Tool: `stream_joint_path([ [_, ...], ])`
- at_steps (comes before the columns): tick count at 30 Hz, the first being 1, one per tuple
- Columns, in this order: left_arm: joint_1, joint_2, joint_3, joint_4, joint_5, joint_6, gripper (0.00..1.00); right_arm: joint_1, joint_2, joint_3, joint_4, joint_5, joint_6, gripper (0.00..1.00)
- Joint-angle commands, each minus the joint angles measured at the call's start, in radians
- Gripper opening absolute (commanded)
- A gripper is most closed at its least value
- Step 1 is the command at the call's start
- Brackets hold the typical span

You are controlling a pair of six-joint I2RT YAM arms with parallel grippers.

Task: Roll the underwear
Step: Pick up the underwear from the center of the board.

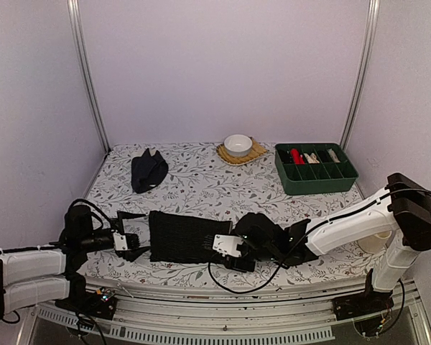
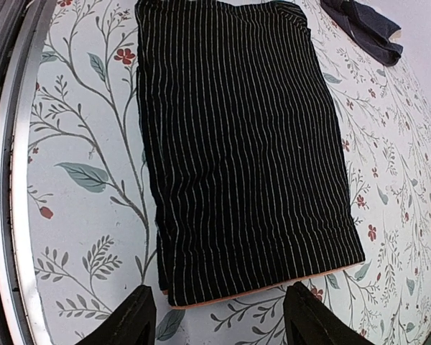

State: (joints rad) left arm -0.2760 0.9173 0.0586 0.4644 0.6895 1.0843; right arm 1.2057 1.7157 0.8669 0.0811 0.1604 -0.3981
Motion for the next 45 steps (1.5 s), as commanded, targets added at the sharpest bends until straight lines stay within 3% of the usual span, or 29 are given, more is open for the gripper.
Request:
stream_joint_path([
  [1,0.039,-0.07,0.027,-0.113,0.155,0.206,0.98,0.037,-0.017,-0.03,0.062,0.041,-0.08,0.63],
  [6,0.075,-0.1,0.061,-0.356,0.233,0.426,0.91,0.054,-0.012,-0.037,0.061,0.032,-0.11,0.63],
  [11,0.077,-0.076,0.136,-0.647,0.228,0.651,0.82,0.084,0.056,-0.019,0.043,0.066,-0.141,0.63],
  [13,0.078,-0.062,0.141,-0.693,0.224,0.73,0.82,0.097,0.093,-0.004,0.033,0.084,-0.151,0.62],
  [21,0.073,-0.009,0.107,-0.667,0.215,0.825,0.79,0.106,0.1,0.0,0.042,0.103,-0.157,0.62],
  [26,0.026,0.035,0.1,-0.658,0.193,0.854,0.71,0.106,0.115,0.004,0.045,0.136,-0.159,0.62],
  [31,-0.025,0.08,0.118,-0.635,0.144,0.817,0.62,0.106,0.12,0.006,0.048,0.14,-0.154,0.61],
  [45,-0.144,0.13,0.101,-0.45,-0.015,0.643,0.51,0.104,0.097,-0.01,0.048,0.133,-0.153,0.61],
])
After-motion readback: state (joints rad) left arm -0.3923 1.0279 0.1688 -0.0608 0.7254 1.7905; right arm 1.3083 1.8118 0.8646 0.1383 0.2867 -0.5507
